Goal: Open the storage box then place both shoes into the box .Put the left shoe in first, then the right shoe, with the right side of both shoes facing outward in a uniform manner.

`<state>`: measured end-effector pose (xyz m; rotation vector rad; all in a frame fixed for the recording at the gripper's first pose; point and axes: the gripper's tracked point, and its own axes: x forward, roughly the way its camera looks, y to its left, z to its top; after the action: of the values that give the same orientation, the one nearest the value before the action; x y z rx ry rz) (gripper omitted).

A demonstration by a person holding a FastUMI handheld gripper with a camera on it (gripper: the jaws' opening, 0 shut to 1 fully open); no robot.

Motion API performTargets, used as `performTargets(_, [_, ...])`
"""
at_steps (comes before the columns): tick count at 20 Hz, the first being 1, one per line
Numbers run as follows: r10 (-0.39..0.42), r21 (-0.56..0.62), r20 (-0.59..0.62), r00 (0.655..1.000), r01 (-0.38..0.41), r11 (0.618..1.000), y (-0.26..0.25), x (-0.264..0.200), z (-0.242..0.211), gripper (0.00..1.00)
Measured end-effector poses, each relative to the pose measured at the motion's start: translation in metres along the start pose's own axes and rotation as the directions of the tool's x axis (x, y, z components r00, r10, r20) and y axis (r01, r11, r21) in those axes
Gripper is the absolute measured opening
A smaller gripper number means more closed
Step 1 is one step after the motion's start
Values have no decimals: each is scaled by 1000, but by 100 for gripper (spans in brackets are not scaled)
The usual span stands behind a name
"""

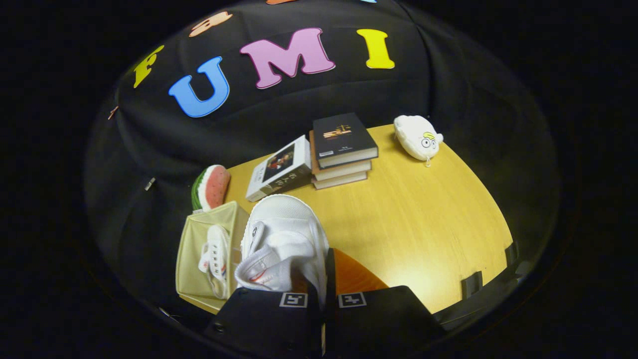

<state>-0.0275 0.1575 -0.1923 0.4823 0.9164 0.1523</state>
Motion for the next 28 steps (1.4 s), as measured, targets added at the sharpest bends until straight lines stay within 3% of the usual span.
performTargets(5, [85, -40, -17, 996, -86, 996, 95, 15, 10, 8])
performTargets(13, [42, -130, -138, 989, -61, 990, 154, 77, -41, 8])
performTargets(14, [52, -126, -149, 987, -72, 989, 158, 81, -46, 20])
performTargets(18, [99, -165, -85, 991, -112, 980, 166, 73, -36, 99])
performTargets(25, [134, -184, -44, 990, -140, 973, 155, 52, -30, 99])
performTargets(28, [173, -176, 28, 985, -165, 970, 144, 30, -11, 99])
